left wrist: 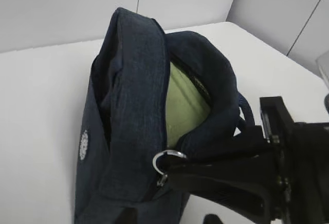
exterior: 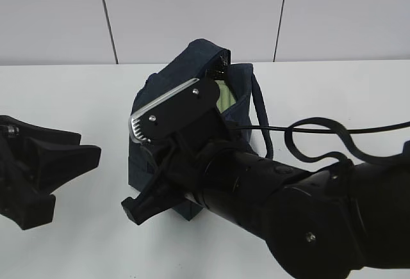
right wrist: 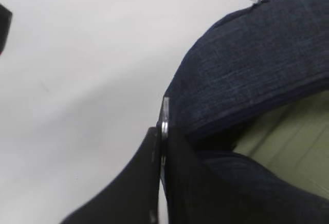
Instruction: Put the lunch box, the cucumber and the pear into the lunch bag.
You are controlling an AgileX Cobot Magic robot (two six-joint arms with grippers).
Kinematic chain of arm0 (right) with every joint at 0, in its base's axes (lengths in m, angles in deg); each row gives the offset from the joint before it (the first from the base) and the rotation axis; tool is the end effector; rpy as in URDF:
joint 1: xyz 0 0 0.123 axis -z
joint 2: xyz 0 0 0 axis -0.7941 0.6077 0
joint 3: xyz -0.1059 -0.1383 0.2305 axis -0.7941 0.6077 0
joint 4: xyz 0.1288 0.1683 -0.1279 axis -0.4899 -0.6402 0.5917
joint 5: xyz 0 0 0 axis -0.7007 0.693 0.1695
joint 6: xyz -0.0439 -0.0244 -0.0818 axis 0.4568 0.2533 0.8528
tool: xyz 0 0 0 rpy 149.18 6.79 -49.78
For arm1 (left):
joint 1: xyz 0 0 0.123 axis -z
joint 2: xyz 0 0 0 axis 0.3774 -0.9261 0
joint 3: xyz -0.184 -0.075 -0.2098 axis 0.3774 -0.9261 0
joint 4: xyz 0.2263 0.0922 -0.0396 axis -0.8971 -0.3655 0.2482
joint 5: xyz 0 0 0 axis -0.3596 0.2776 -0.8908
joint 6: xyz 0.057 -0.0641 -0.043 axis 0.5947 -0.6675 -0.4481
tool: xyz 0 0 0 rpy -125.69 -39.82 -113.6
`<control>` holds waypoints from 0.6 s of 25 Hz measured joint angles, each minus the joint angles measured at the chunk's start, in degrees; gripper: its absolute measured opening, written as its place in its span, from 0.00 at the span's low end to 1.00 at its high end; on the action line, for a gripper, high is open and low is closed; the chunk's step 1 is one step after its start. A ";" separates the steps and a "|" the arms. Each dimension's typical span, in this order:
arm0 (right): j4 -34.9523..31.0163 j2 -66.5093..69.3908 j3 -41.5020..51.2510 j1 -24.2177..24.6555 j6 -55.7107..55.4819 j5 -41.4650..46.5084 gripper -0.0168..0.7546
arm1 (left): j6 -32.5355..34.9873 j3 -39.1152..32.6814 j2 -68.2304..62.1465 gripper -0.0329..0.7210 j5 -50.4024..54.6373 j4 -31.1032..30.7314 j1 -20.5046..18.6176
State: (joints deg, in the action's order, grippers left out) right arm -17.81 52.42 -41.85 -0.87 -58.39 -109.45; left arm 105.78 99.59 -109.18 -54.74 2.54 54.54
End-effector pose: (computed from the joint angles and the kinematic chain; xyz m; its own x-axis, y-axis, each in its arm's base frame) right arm 0.2236 0.2662 0.1993 -0.2575 -0.3025 -0.9177 -0.6561 0.7520 -0.0638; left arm 0.1461 -0.1142 0.2554 -0.4454 0.1976 -0.8732 0.6357 0.7567 -0.1530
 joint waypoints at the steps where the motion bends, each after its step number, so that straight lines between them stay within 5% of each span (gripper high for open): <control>1: 0.00 0.00 0.00 0.00 0.10 0.11 0.02 | 0.00 0.00 -0.49 0.36 0.29 1.47 0.00; 5: -0.12 0.00 0.00 0.00 0.32 0.24 0.02 | 1.02 0.00 -5.14 0.36 5.71 3.45 -0.39; 9: -0.22 0.00 0.00 0.00 0.94 0.47 0.02 | 10.01 0.00 -8.60 0.36 9.36 8.32 -2.92; 15: -0.45 0.00 0.00 0.00 1.08 0.75 0.02 | 27.96 0.00 -10.96 0.36 26.26 19.28 -19.68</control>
State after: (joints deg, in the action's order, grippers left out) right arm -18.26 52.42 -41.85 -0.87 -57.31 -108.70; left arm 133.75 99.59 -120.14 -28.47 21.82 34.87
